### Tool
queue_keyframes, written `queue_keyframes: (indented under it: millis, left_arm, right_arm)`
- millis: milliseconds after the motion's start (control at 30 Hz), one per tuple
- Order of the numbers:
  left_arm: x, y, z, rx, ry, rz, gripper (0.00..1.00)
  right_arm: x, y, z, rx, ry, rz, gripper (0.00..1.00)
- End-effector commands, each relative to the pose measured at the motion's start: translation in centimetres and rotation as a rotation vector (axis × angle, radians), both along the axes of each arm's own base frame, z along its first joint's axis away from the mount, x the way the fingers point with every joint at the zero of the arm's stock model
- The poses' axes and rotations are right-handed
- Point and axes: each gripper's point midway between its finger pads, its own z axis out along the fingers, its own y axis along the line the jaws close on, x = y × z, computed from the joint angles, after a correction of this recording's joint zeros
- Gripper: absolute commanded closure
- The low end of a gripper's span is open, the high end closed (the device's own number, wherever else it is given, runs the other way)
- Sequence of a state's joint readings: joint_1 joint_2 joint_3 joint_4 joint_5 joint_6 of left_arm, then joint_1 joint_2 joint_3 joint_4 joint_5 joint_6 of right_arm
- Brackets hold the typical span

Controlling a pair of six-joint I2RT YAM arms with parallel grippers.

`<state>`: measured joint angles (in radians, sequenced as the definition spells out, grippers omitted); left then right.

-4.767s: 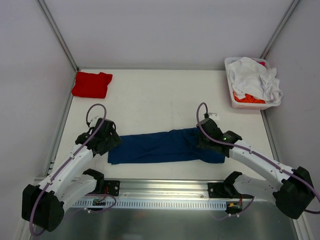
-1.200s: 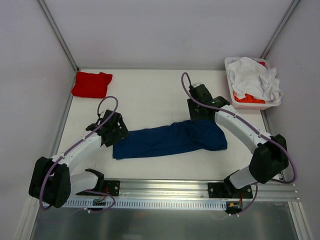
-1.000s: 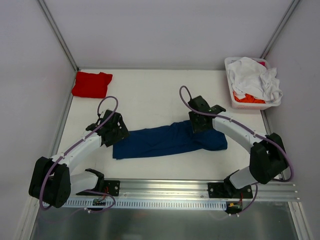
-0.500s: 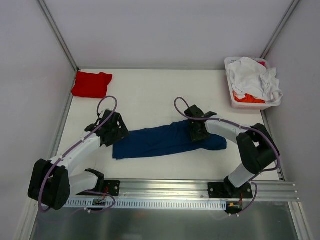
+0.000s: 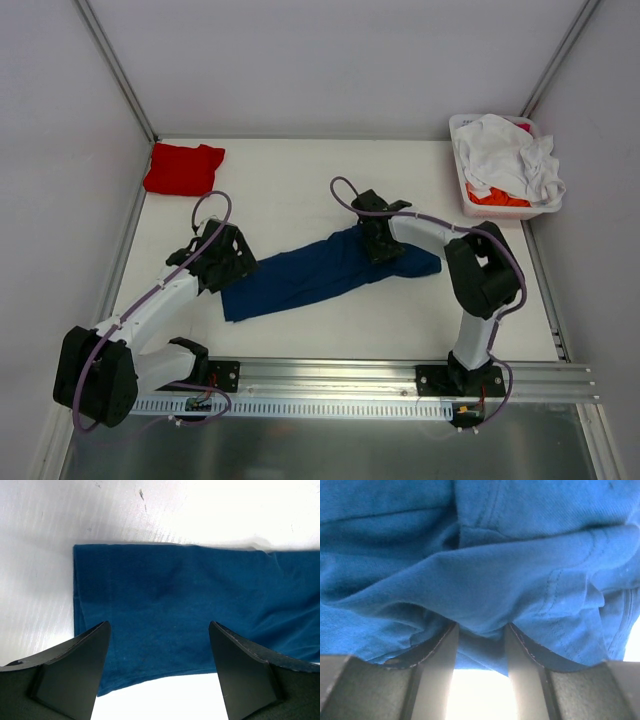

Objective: Fold and stack the t-shirts
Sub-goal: Fold the tshirt

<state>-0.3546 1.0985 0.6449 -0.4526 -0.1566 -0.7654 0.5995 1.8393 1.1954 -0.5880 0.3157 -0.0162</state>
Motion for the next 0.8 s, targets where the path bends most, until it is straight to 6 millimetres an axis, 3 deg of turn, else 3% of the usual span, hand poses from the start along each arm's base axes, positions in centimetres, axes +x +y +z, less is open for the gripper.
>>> queue_keyframes:
  millis: [0,567,767]
  left_arm:
    - [0.3,-0.6,1.1,-0.014,-0.017,-0.027,0.20]
    - [-0.4,-0.5,-0.2,0.002,0.024,-0.022,0.20]
    - [-0.7,-0.7,-2.0,0.036,0.082,0.001,0.20]
  right_arm:
    - [2.9,1.1,-0.5,-0.017,-0.018,0.034,0.54]
    - [13.9,4.3,2.2,0.081,-0.076,0.021,0.54]
    - [15.7,5.5,2.1,0.130,-0.077,0.012,0.54]
